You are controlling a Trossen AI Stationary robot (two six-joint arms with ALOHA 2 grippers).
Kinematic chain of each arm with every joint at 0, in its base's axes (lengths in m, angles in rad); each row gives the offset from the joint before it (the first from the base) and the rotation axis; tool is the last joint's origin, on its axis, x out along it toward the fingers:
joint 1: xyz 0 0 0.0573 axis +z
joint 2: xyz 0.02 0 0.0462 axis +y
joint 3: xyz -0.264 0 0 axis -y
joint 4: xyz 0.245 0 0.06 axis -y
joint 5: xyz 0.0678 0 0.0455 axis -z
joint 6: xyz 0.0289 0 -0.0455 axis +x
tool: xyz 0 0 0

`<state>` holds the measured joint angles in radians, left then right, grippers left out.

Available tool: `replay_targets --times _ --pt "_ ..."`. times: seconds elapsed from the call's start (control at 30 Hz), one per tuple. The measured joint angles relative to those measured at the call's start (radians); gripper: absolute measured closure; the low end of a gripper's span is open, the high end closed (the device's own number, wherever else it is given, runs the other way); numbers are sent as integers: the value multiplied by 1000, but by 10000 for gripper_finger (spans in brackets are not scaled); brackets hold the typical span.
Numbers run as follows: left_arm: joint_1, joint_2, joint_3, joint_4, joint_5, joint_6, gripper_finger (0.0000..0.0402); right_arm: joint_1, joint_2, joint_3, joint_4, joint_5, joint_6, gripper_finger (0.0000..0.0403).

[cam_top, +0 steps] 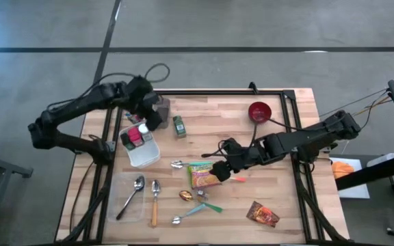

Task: Pick & Place Food Item
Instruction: Put the white and orange spoon into the transparent bin

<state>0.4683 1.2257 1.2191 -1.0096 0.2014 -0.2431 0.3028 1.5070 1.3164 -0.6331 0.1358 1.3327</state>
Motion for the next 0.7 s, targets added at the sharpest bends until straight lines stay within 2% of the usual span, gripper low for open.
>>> replay_targets --times 0.3,0.43,0.7 --pt "-223 -45 -16 8 -29 -73 223 2 0 -134 22 -32 132 55" --pt "-310 -46 -29 58 -41 -130 223 12 0 -212 133 -43 183 55" --pt "-460 -60 -137 203 -54 -229 223 20 0 -392 440 -38 265 55"
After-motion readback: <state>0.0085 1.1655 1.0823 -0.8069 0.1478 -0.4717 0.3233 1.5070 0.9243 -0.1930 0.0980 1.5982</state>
